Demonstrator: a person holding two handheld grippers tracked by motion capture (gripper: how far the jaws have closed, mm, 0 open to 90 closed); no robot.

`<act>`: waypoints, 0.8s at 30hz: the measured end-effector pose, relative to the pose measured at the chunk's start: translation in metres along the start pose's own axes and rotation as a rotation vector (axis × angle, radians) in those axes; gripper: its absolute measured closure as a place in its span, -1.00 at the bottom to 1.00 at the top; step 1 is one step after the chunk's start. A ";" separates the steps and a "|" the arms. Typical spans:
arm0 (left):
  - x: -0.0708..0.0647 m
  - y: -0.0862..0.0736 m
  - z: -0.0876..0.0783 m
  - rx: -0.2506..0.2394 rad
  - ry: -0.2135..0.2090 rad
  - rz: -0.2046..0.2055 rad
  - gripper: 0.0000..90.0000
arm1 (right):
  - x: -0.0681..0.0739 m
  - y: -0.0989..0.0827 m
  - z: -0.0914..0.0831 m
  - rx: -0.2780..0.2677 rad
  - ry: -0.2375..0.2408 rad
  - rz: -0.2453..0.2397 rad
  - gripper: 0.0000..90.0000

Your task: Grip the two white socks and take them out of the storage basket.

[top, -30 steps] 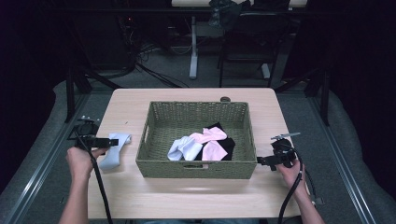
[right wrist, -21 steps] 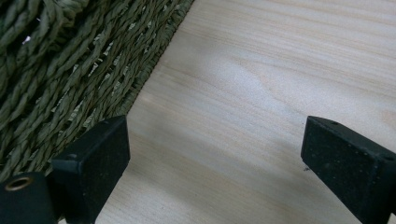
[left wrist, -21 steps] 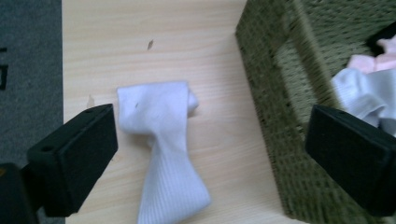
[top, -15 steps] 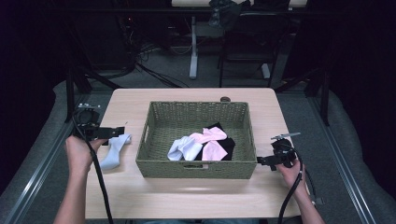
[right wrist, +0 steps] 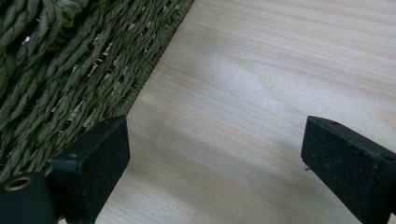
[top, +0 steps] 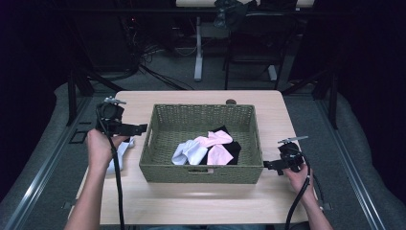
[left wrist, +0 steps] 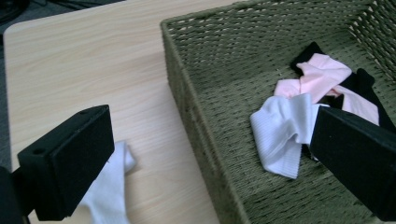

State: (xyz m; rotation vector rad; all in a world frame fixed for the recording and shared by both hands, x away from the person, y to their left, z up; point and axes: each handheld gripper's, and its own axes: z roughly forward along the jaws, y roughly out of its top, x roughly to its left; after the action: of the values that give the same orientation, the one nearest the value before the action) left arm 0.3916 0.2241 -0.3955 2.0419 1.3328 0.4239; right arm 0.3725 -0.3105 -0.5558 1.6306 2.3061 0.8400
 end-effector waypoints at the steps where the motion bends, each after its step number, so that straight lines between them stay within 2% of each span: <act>1: -0.003 0.002 0.003 0.002 -0.004 0.007 -1.00 | 0.000 0.000 0.000 -0.001 0.000 0.000 -0.83; 15: -0.034 0.018 0.035 0.060 -0.062 0.075 -1.00 | 0.000 0.000 0.000 0.000 0.005 0.000 -0.83; 24: -0.055 0.024 0.068 0.148 -0.113 0.140 -0.88 | -0.001 0.000 0.000 -0.003 0.005 0.003 -0.83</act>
State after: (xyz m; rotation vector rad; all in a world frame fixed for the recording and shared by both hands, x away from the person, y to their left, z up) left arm 0.4240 0.1450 -0.4251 2.2554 1.1886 0.2731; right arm 0.3727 -0.3114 -0.5558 1.6330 2.3055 0.8488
